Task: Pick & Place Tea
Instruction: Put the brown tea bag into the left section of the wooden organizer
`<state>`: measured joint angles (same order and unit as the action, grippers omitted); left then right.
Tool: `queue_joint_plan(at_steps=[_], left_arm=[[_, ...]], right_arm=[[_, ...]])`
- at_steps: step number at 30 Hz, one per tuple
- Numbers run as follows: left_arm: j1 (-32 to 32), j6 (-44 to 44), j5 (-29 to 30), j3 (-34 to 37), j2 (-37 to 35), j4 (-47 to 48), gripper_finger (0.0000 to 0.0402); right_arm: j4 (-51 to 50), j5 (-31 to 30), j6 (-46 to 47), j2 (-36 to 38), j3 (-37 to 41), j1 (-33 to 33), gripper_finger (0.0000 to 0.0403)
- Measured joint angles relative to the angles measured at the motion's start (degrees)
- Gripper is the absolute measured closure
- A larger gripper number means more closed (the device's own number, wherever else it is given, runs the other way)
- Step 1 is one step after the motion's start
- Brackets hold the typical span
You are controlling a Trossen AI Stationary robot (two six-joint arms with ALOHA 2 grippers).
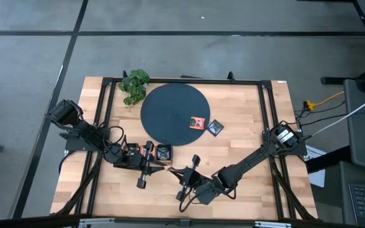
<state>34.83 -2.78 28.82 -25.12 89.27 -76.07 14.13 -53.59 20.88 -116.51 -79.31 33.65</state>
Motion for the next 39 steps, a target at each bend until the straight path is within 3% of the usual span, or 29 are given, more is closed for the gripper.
queue_joint_plan(at_steps=[16, 21, 29, 39], left_arm=[[-0.1, 0.0, -0.3, 0.0, 0.0, -1.4, 0.0365], [-0.9, 3.9, -0.8, 0.0, -0.2, -1.4, 0.0364], [-6.4, 12.9, -12.2, 0.0, -0.3, 1.1, 0.0351], [-7.6, 14.1, -15.5, 0.0, -0.3, 4.6, 0.0347]], right_arm=[[-4.6, 3.9, 4.6, 0.0, 0.0, -0.5, 0.0402], [-5.1, 5.9, 5.8, 0.0, 0.0, -0.7, 0.0402], [-5.5, 8.7, 6.1, 0.0, 0.0, -1.6, 0.0402], [-6.9, 9.5, 7.4, 0.0, 0.0, -1.6, 0.0402]])
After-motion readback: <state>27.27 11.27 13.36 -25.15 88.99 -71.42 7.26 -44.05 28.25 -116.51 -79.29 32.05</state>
